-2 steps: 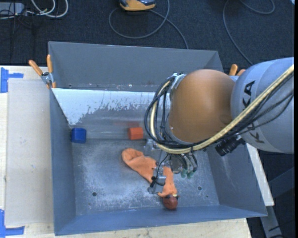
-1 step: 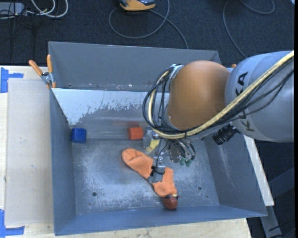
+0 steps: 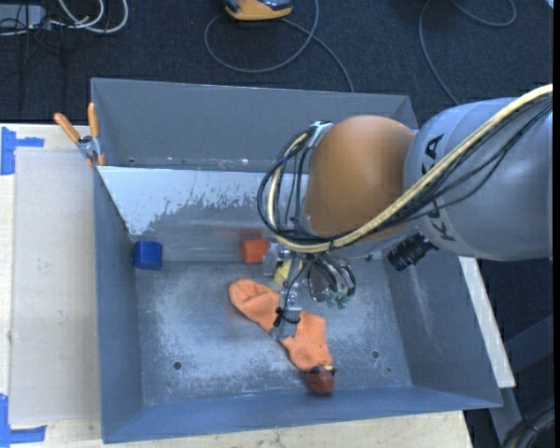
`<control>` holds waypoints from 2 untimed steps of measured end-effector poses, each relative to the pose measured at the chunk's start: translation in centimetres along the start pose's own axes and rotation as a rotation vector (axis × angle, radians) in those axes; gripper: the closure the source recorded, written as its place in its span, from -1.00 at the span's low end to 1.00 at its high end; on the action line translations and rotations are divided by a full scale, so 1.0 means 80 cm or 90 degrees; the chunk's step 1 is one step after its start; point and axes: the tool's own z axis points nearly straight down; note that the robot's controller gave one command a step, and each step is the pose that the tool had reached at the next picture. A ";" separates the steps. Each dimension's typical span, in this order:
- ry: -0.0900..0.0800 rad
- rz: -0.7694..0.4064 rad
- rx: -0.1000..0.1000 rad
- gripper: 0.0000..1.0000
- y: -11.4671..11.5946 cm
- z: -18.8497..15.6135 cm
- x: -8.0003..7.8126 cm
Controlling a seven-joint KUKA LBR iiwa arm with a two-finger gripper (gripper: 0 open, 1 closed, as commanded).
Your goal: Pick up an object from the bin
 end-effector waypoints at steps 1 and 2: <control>-0.001 0.058 0.003 -1.00 -0.014 0.050 -0.008; -0.002 -0.121 0.001 -1.00 -0.034 0.080 -0.041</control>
Offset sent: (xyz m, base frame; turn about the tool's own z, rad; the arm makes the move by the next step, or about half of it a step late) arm 0.0512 -0.0454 -0.0814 -0.2821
